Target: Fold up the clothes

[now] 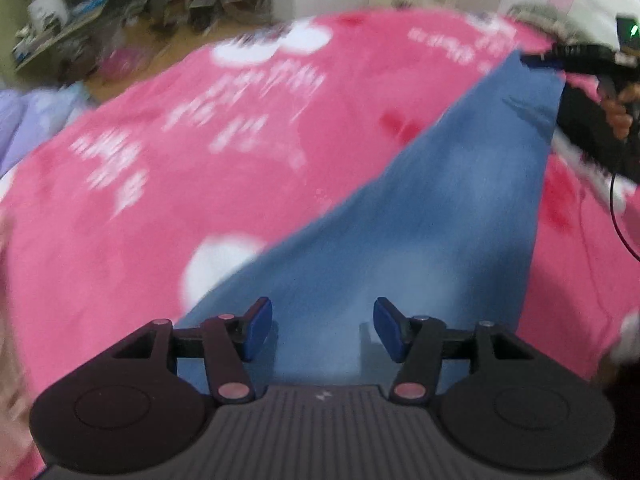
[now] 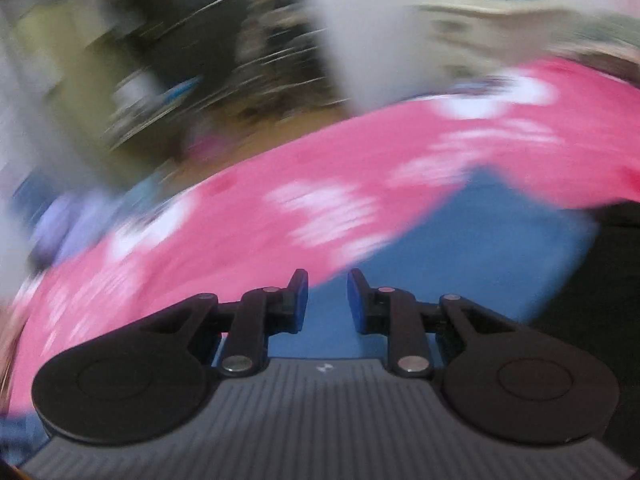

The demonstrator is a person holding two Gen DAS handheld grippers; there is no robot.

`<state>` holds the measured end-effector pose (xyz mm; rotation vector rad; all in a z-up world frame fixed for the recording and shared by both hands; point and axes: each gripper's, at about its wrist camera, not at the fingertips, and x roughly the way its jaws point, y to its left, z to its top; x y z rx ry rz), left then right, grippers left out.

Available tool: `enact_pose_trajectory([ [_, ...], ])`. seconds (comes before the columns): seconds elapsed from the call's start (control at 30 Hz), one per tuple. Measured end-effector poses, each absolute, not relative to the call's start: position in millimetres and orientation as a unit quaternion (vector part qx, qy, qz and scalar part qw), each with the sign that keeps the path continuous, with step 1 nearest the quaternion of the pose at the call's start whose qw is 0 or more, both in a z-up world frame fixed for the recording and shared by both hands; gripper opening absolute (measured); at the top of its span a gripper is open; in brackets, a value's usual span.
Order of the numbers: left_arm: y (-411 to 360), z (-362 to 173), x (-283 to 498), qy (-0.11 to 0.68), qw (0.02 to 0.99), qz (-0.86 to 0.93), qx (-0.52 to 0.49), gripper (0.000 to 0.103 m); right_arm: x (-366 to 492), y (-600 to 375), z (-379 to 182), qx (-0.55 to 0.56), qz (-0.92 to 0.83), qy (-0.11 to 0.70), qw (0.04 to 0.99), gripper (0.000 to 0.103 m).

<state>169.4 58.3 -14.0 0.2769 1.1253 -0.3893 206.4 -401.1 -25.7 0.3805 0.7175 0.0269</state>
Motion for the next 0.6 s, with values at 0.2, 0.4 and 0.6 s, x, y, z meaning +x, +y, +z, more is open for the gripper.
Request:
enact_pose_trajectory([
  [0.2, 104, -30, 126, 0.502, 0.848, -0.134, 0.103, 0.059, 189, -206, -24, 0.029, 0.249, 0.352, 0.902, 0.021],
  [0.4, 150, -46, 82, 0.473, 0.874, -0.085, 0.076, 0.065, 184, -107, -50, -0.056, 0.336, 0.371, 0.864, 0.022],
  [0.6, 189, -59, 48, 0.447, 0.891, -0.052, 0.05, 0.065, 214, -194, -75, 0.007, 0.214, 0.398, 0.892, 0.018],
])
